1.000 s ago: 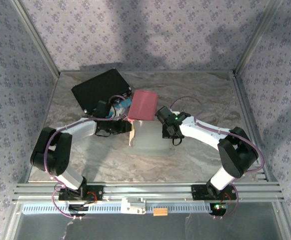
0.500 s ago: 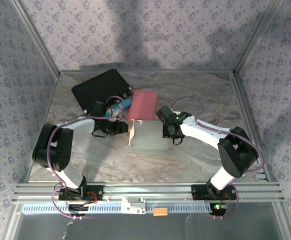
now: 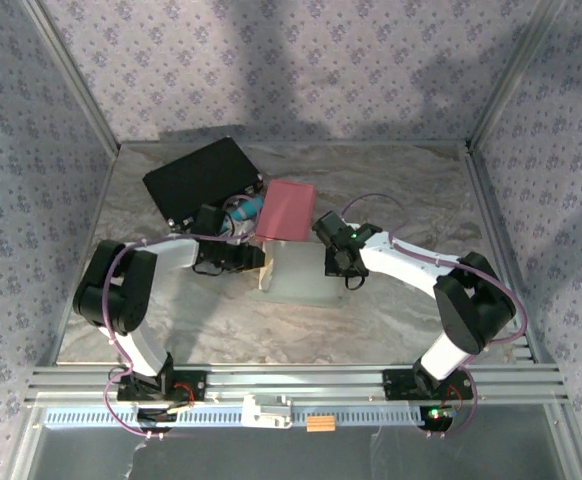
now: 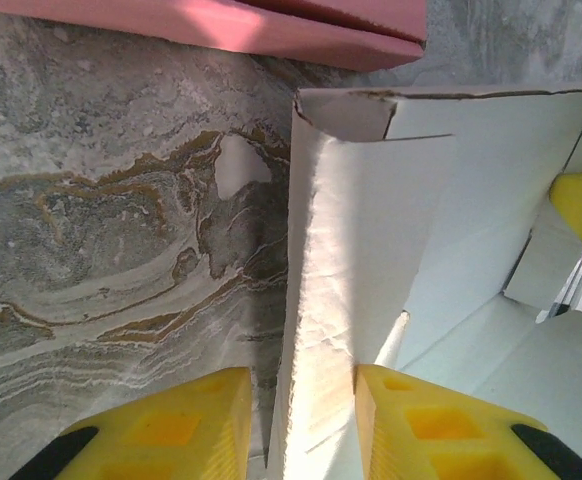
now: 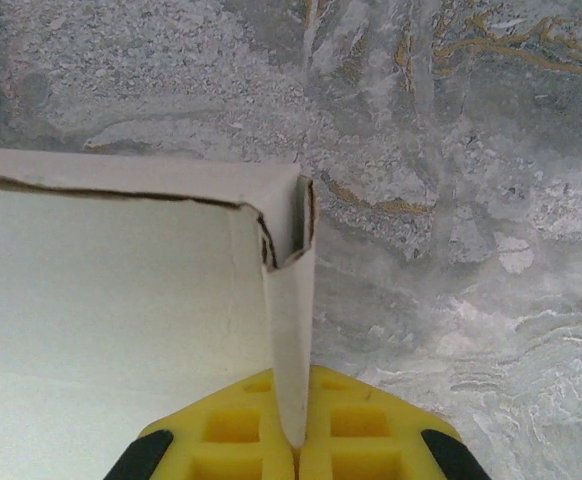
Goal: Fold the paper box
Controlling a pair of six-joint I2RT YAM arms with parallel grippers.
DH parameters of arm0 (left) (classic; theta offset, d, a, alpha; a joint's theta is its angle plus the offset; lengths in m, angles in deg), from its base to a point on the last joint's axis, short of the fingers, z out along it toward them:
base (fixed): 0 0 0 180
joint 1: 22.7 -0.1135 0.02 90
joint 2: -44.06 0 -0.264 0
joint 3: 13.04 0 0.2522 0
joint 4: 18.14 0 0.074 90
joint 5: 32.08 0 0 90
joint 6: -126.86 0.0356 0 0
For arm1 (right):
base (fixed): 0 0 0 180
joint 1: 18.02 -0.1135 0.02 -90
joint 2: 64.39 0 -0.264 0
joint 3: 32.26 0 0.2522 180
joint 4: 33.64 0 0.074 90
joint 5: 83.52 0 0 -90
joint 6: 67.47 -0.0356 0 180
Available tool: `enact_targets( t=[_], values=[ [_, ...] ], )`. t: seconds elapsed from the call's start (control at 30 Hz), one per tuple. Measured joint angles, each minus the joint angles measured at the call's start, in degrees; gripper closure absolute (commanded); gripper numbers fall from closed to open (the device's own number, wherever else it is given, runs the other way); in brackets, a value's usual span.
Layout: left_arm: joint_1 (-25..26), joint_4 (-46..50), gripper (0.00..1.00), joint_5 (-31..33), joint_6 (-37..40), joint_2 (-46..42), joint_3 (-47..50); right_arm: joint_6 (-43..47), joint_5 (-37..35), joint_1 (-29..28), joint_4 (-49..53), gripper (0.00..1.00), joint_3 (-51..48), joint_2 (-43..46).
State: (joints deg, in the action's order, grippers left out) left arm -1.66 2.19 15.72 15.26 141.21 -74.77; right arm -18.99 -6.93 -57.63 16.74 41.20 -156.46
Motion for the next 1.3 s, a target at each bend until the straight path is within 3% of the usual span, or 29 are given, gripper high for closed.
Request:
enact_targets(
  t=[0.47, 0.73, 0.9, 1.3],
  values=[
    [6.8, 4.5, 0.67, 11.3, -0.4, -0.4, -3.1, 0.4, 0.0, -0.1, 0.0, 1.00, 0.0, -0.2],
    [10.2, 8.3, 0.82, 19.6, -0.3, -0.5, -5.2, 0.8, -0.3, -0.6, -0.2, 1.00, 0.0, -0.2],
    [13.0, 11.6, 1.00, 27.3, -1.4, -0.8, -6.6, 1.1, -1.4, -1.6, -0.6, 1.00, 0.0, -0.2],
    [22.6, 18.8, 1.00, 49.6, -10.9, -3.0, -8.9, 1.9, -3.8, -4.2, -2.1, 1.00, -0.3, 0.5]
  ],
)
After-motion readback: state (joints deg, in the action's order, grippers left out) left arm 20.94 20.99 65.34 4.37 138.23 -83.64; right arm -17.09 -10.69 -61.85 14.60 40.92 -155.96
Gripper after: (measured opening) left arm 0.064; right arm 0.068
